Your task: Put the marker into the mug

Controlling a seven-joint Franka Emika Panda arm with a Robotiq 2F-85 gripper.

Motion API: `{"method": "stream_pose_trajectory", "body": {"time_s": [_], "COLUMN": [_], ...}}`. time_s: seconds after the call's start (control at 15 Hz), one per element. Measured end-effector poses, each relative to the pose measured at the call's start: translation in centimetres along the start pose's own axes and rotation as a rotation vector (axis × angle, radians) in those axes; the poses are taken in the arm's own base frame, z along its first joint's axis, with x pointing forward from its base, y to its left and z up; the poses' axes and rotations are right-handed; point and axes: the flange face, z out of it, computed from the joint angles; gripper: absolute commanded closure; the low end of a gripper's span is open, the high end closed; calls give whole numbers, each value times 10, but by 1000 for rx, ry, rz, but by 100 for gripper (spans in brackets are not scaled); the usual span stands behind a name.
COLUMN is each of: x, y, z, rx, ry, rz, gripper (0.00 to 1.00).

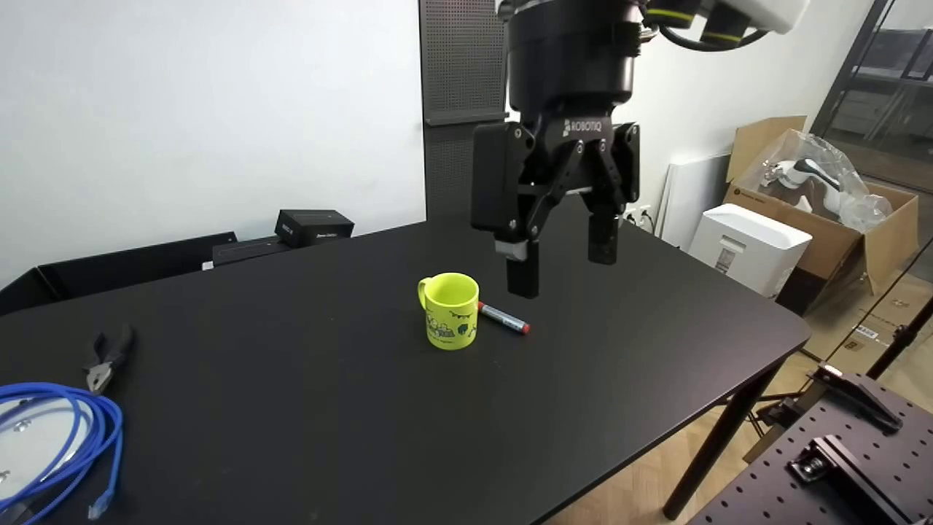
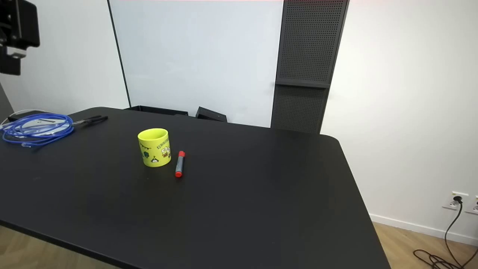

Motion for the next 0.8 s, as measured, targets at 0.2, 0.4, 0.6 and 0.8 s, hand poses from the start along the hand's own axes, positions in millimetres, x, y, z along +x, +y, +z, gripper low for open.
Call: {"method": "stream_pose_trajectory", "body": {"time_s": [0.2, 0.4, 0.6, 0.8], "x": [14, 28, 44, 63], "y": [23, 53, 78, 100], "z": [-11, -23, -28, -24], "rx": [-105, -196, -231, -205], "ry": [99, 196, 253, 284], "rz": [2, 13, 6, -35], "gripper": [0, 0, 0, 0]}}
